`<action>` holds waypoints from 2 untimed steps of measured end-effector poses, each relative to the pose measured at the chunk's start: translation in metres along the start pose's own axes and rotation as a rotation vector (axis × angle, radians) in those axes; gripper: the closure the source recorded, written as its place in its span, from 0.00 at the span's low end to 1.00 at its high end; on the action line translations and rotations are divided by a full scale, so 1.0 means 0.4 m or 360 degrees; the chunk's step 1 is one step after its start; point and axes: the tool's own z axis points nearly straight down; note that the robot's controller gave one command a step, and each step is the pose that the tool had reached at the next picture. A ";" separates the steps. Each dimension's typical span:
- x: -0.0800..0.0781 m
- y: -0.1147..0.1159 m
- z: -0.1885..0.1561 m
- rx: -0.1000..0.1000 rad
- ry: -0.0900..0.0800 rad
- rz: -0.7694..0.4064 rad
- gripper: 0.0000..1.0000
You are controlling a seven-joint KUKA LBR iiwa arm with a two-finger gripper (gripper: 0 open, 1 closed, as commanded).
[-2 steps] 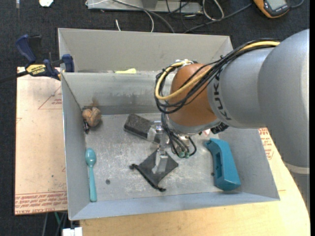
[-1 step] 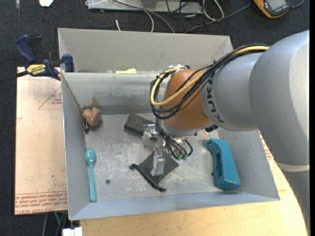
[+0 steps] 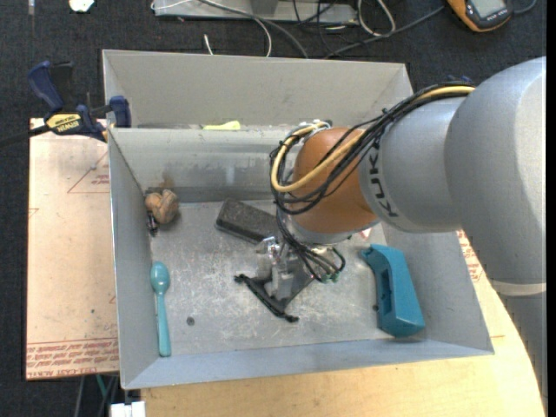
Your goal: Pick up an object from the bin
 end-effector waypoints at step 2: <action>-0.013 -0.004 -0.116 -0.0001 0.0010 -0.0022 1.00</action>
Offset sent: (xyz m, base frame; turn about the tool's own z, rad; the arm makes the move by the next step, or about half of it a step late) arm 0.0225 -0.0016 0.1709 -0.0511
